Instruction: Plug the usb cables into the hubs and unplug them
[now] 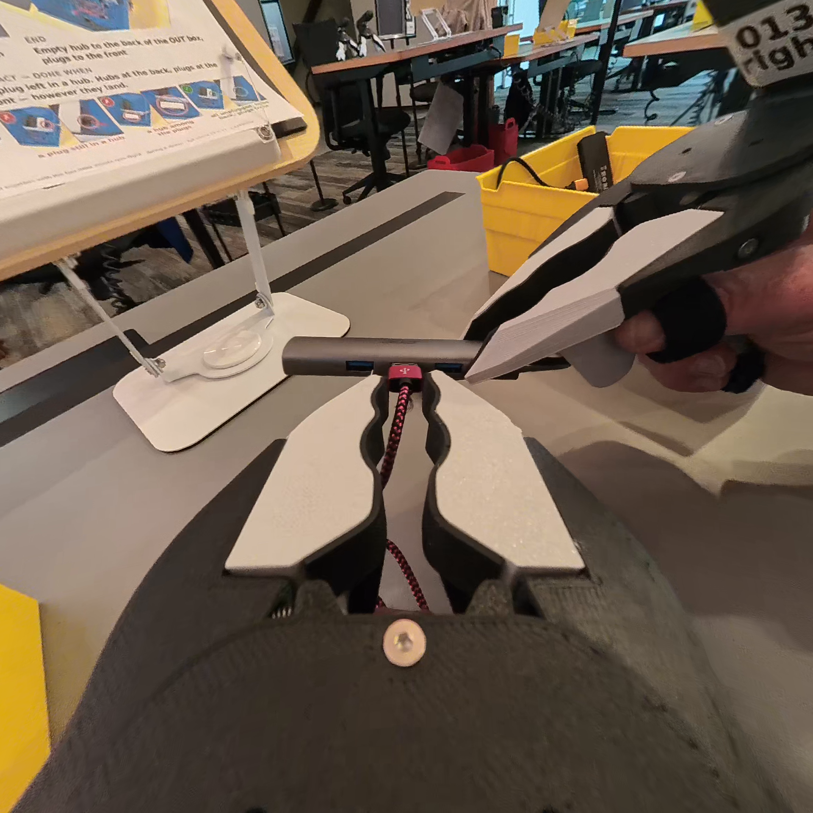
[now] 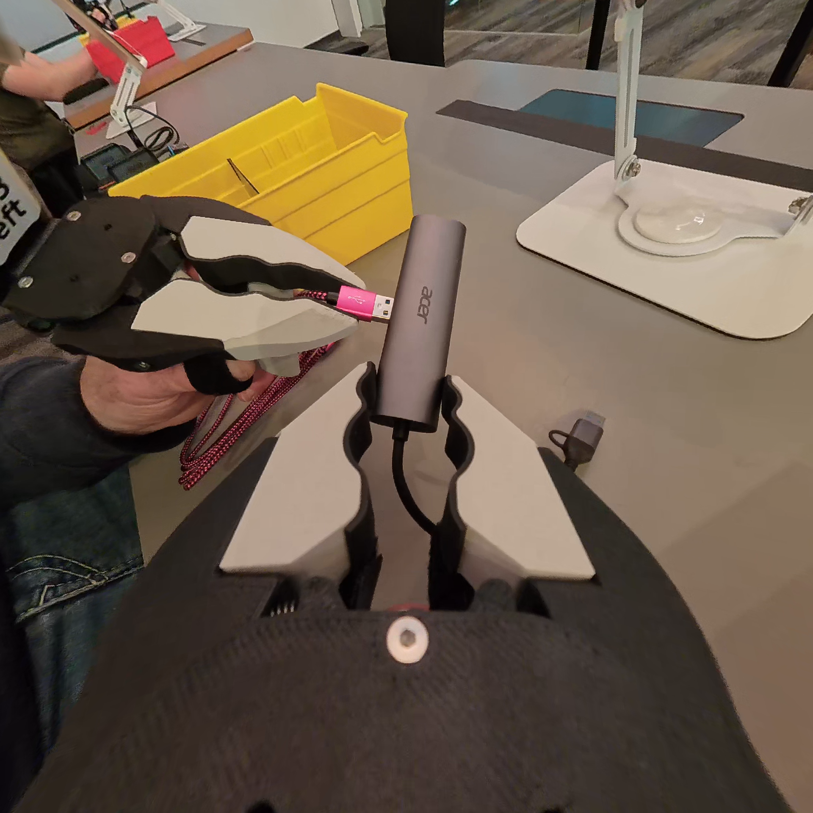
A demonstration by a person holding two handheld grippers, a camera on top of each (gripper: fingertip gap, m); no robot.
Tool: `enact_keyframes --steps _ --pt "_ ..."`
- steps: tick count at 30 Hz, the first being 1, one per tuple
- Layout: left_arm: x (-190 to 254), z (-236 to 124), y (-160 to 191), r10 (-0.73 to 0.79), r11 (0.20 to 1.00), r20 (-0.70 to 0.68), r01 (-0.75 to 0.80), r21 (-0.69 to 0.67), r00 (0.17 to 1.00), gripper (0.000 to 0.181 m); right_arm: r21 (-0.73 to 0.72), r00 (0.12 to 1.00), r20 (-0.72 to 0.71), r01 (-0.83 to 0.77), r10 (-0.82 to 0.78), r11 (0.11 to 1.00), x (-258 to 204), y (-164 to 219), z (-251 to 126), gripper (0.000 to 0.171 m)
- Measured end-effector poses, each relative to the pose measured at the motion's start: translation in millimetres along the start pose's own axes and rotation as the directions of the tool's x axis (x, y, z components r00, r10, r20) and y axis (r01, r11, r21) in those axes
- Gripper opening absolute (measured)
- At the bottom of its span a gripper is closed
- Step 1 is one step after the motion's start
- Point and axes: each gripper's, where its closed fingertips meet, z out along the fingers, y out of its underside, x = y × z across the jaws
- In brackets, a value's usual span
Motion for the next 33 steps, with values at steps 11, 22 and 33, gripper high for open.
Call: enact_keyframes --steps 11,22,33 --pt "-1 -6 -10 -0.021 0.997 -0.091 0.027 0.068 0.996 0.014 0.021 0.999 0.037 0.029 -0.03 0.999 -6 -9 -5 0.027" --pt "0 -4 -14 -0.011 0.998 -0.067 0.016 0.067 0.998 0.014 0.026 0.997 0.016 0.071 -0.072 0.997 -11 -14 -7 0.027" --pt "-4 -20 -22 -0.022 1.0 -0.07 0.022 0.0 0.997 0.031 0.052 0.991 -0.093 0.101 -0.096 0.994 4 -30 -21 0.028"
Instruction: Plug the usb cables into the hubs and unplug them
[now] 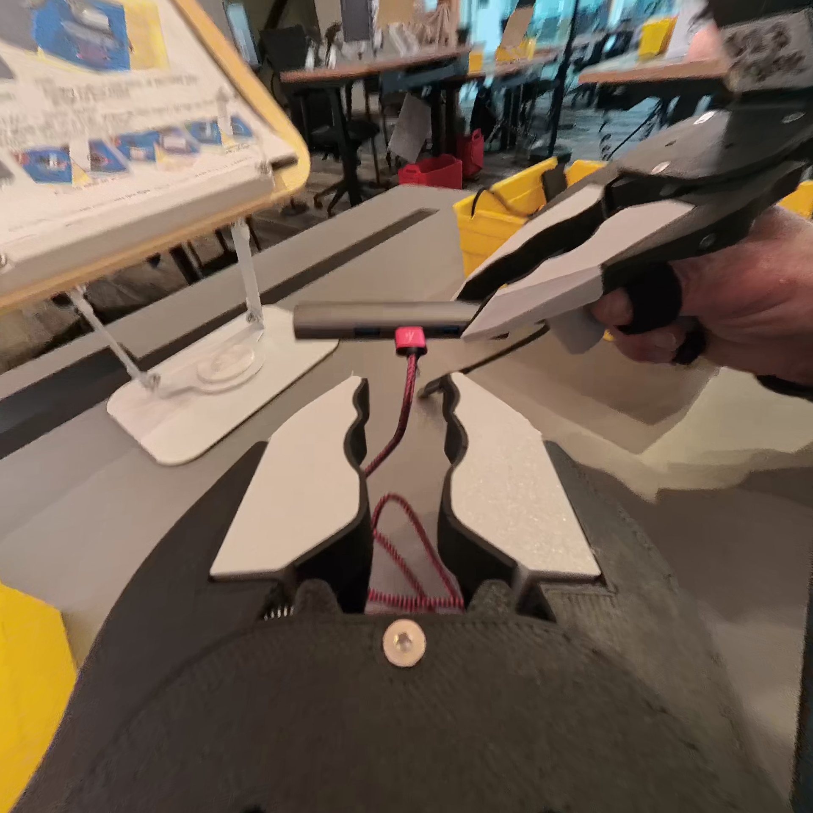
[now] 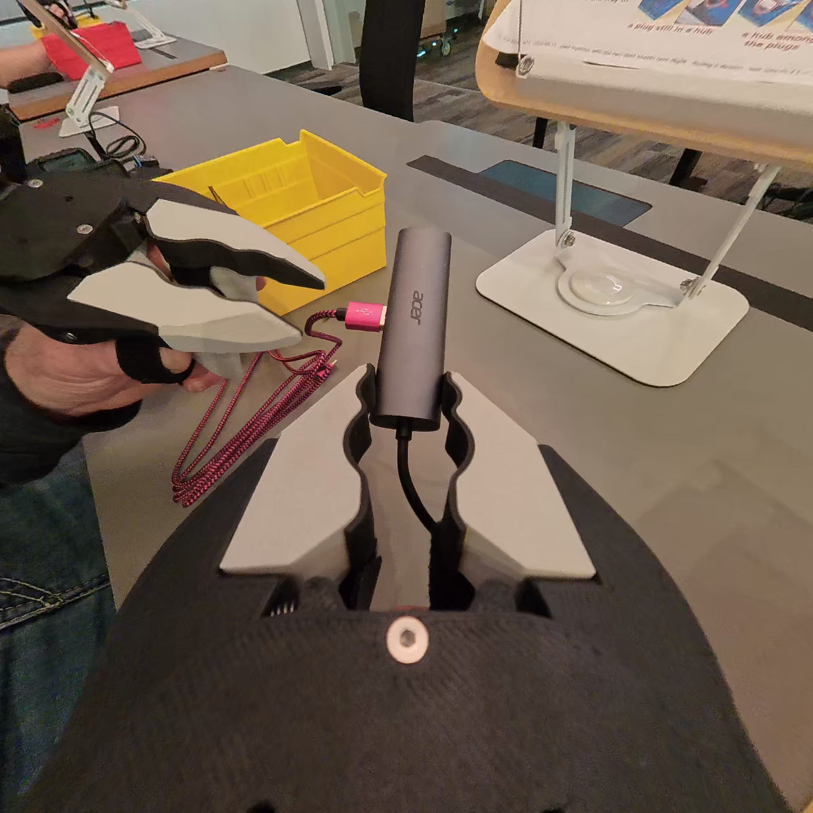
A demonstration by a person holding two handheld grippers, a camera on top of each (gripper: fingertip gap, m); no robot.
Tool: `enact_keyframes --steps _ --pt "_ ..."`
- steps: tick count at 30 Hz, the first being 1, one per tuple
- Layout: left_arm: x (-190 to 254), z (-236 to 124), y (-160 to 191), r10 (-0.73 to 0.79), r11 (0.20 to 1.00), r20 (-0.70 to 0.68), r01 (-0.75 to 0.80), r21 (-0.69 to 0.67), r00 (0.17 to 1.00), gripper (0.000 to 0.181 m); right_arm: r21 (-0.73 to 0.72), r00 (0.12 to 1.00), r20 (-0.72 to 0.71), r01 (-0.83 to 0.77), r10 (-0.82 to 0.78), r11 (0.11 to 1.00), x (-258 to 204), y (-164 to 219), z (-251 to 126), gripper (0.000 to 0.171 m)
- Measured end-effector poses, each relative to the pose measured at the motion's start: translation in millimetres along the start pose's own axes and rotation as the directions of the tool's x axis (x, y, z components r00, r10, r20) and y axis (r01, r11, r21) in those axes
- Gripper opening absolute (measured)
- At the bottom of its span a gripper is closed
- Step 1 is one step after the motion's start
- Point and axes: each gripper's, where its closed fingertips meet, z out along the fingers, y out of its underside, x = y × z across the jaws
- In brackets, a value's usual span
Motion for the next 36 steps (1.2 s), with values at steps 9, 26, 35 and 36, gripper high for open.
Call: enact_keyframes --steps 9,26,35,36 --pt "7 -44 90 -0.16 0.854 0.194 0.235 -0.464 0.968 0.051 -0.164 0.997 -0.06 0.046 -0.056 0.985 12 42 2 0.028" --pt "21 -31 156 -0.165 0.708 0.267 0.303 -0.638 0.949 0.083 -0.402 0.998 0.042 0.054 -0.04 0.914 -19 118 23 0.028" --pt "33 -2 142 -0.209 0.764 0.157 0.261 -0.59 0.965 0.044 -0.418 0.977 0.192 -0.004 0.093 0.908 -42 119 42 0.045" --pt "35 1 141 -0.227 0.768 0.142 0.267 -0.582 0.964 0.041 -0.412 0.976 0.194 -0.008 0.096 0.911 -42 118 45 0.048"
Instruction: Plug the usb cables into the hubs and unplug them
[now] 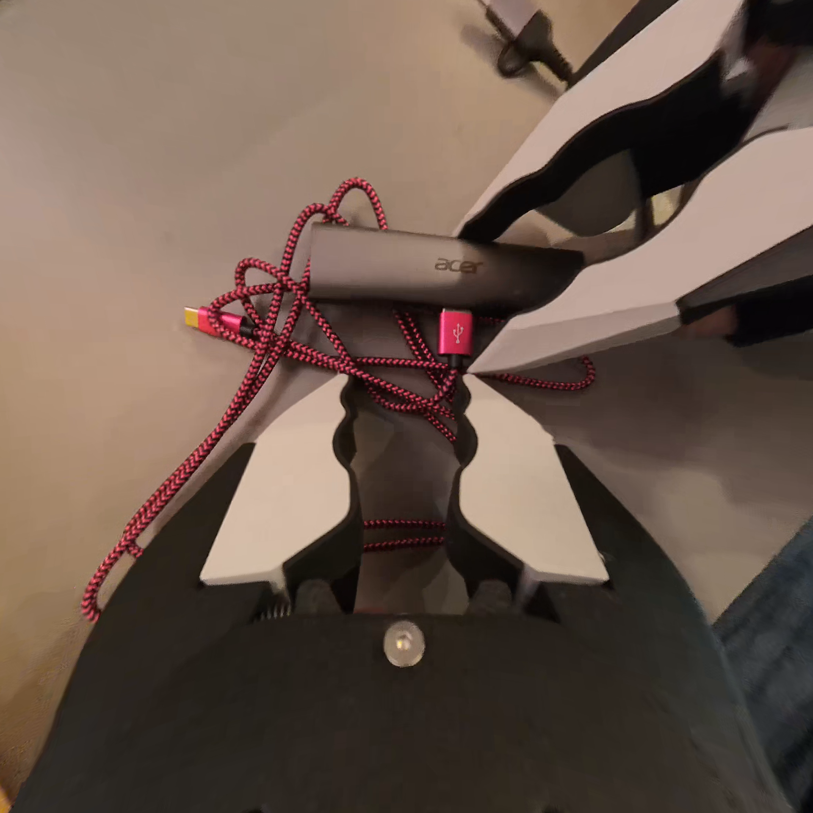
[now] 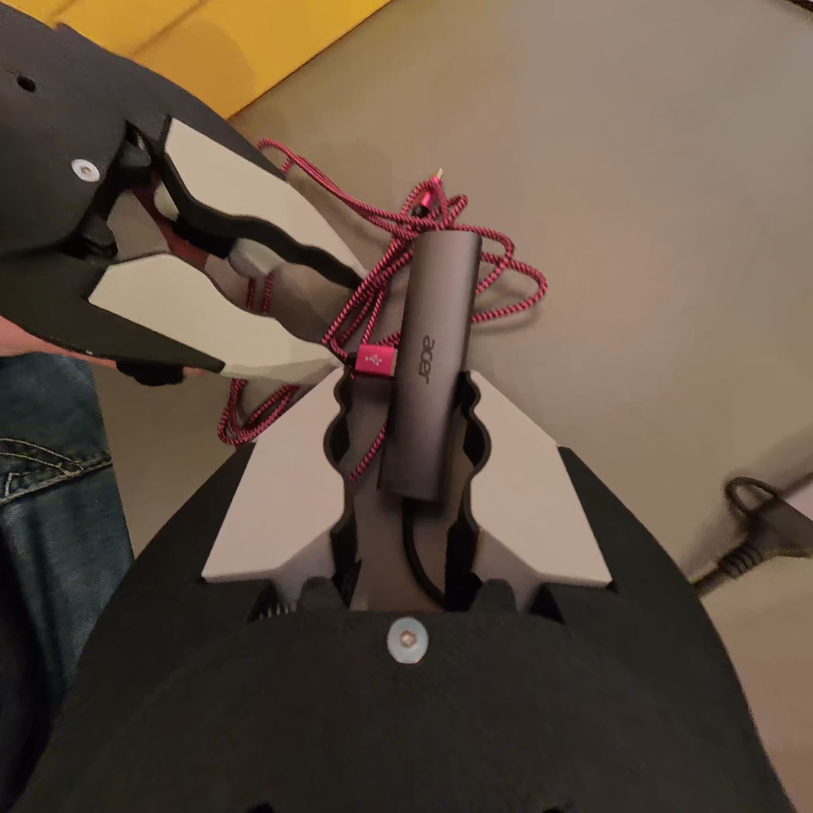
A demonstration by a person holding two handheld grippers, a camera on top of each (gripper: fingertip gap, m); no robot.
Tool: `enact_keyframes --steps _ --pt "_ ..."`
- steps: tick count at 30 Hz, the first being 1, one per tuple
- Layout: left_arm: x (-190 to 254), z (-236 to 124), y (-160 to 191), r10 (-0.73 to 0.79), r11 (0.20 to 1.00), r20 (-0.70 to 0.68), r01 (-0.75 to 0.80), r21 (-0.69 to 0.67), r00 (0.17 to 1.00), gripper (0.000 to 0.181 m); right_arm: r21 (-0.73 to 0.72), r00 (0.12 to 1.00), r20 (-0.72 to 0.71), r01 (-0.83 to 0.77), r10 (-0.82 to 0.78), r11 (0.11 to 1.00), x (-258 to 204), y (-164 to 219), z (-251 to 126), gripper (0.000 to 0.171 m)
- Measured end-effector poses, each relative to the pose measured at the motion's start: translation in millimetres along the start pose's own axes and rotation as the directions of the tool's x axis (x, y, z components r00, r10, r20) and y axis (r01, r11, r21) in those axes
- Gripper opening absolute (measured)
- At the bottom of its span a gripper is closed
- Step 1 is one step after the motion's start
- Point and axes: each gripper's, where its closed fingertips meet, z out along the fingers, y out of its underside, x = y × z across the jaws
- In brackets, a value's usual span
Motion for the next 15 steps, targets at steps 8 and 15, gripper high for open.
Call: enact_keyframes --steps 8,15 --pt "28 4 -8 0.004 0.998 -0.21 0.008 0.058 0.978 0.037 0.038 0.963 0.216 -0.171 0.159 0.985 -12 -16 8 0.054" --pt "34 1 -9 0.064 0.995 -0.225 -0.046 0.085 0.972 0.038 0.014 0.978 0.188 -0.095 0.091 0.995 -8 -12 7 0.026"
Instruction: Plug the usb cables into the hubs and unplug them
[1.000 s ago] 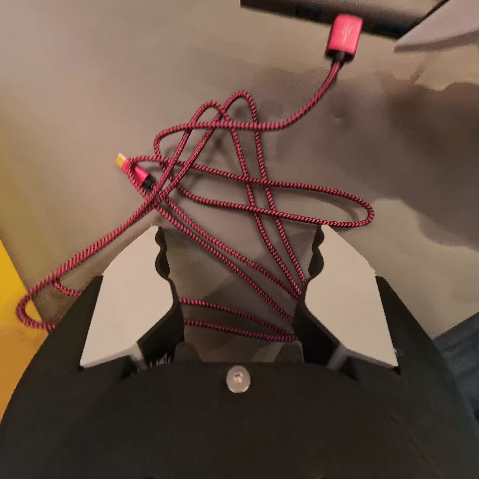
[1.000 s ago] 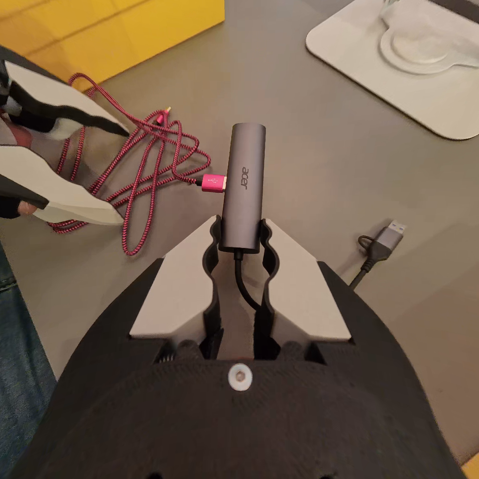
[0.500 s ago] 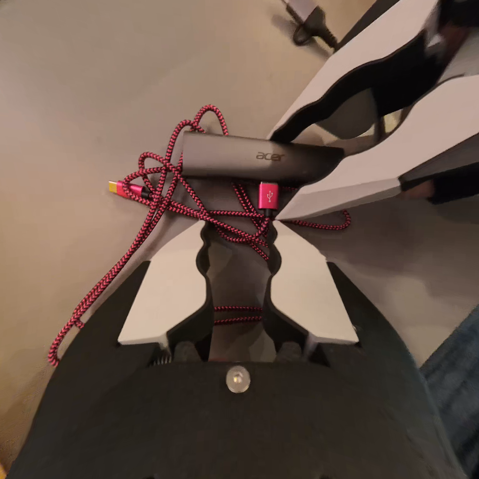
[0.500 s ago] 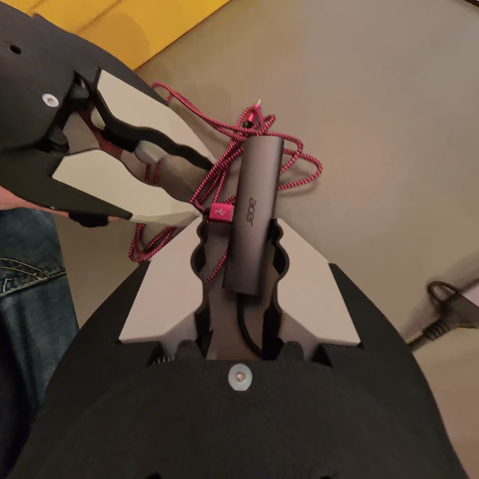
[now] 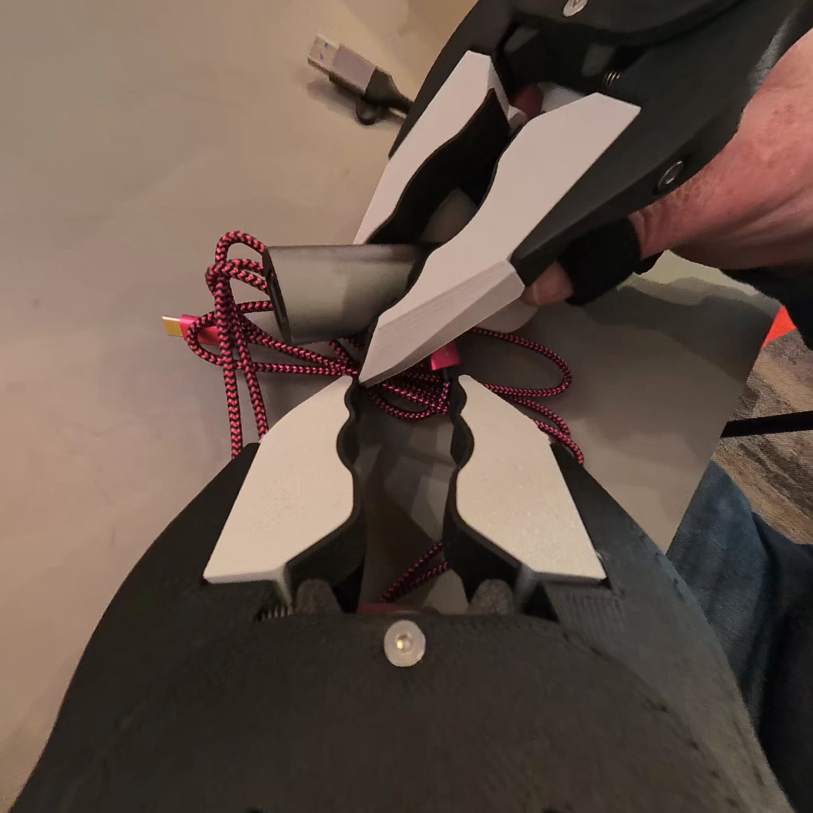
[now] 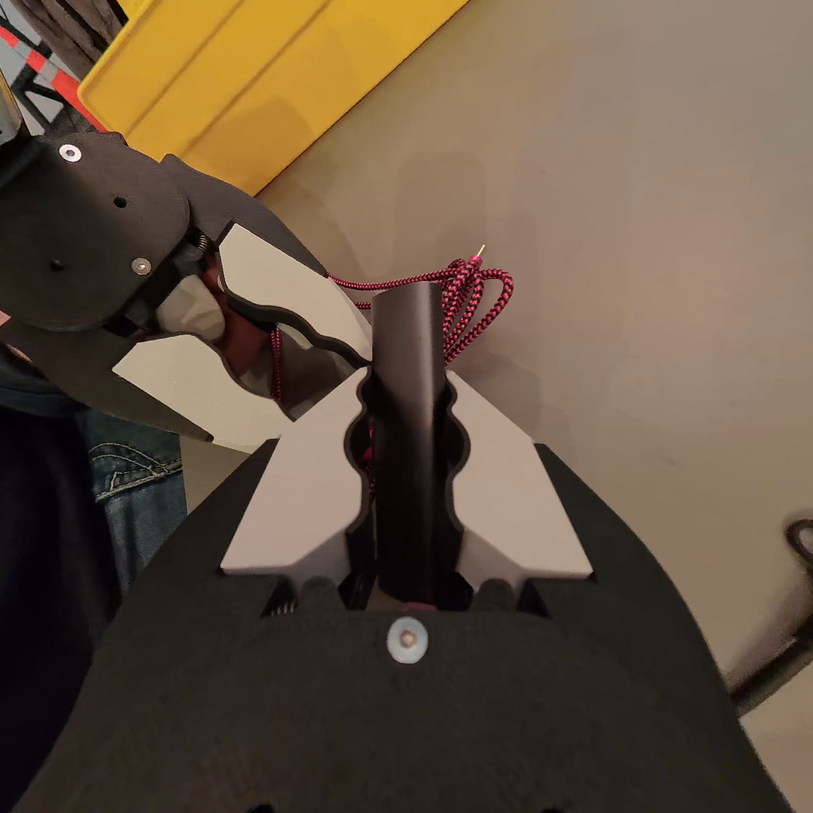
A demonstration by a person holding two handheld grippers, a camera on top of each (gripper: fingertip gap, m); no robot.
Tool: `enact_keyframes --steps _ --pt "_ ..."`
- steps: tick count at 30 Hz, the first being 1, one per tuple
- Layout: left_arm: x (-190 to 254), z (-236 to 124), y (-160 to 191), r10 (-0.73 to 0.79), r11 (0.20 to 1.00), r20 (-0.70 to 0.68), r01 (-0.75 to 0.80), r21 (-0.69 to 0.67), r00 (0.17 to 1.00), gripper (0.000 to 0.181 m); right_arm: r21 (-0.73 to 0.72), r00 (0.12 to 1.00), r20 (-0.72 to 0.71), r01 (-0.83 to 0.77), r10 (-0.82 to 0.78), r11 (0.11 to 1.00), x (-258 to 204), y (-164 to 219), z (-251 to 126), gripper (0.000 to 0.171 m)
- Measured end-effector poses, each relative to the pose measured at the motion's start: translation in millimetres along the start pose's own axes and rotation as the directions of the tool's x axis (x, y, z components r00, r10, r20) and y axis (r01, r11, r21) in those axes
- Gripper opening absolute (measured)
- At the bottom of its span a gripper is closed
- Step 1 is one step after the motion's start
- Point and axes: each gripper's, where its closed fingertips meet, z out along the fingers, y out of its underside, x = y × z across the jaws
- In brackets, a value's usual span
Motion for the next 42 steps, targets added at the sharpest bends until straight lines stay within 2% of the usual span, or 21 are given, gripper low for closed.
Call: enact_keyframes --steps 5,8,12,14,16,18,25,30,32,33,35,42 --pt "1 -19 -22 0.027 0.984 -0.009 -0.025 0.176 1.0 0.039 0.116 0.999 0.046 -0.015 0.01 0.993 -9 -20 -18 0.024" --pt "1 -36 -40 0.032 0.951 -0.024 -0.023 0.309 0.999 0.046 0.198 0.998 0.059 0.009 -0.021 0.98 -14 -37 -30 0.022" --pt "-1 -57 -53 0.077 0.908 0.01 -0.074 0.412 0.997 0.047 0.31 0.995 0.102 -0.009 -0.023 0.951 -22 -60 -46 0.022" --pt "0 -62 -57 0.096 0.902 0.009 -0.091 0.422 0.995 0.046 0.315 0.991 0.131 -0.023 -0.02 0.949 -25 -64 -49 0.023" --pt "-9 -58 -53 0.075 0.93 0.045 -0.087 0.358 0.996 0.043 0.309 0.991 0.13 -0.014 -0.027 0.951 -27 -65 -47 0.023" --pt "-5 -54 -48 0.087 0.938 0.012 -0.086 0.335 0.996 0.043 0.277 0.988 0.152 -0.009 -0.034 0.961 -29 -62 -41 0.024" --pt "6 -57 -57 0.191 0.901 0.039 -0.191 0.389 0.981 0.039 0.264 0.972 0.235 -0.069 0.005 0.962 -31 -62 -31 0.029" --pt "14 -64 -63 0.269 0.866 0.047 -0.263 0.425 0.962 0.037 0.248 0.923 0.384 -0.129 0.025 0.96 -42 -64 -39 0.029" --pt "15 -64 -66 0.297 0.856 0.076 -0.3 0.42 0.952 0.038 0.234 0.916 0.4 -0.14 0.036 0.962 -44 -62 -38 0.043" --pt "20 -64 -67 0.323 0.848 0.074 -0.323 0.421 0.944 0.038 0.244 0.916 0.401 -0.131 0.023 0.961 -47 -63 -36 0.043" --pt "21 -65 -70 0.351 0.832 0.106 -0.361 0.42 0.931 0.04 0.247 0.879 0.476 -0.136 0.002 0.96 -61 -64 -39 0.021" --pt "26 -78 -79 0.377 0.805 0.105 -0.382 0.455 0.92 0.043 0.356 0.855 0.513 -0.128 -0.08 0.926 -71 -77 -47 0.019"
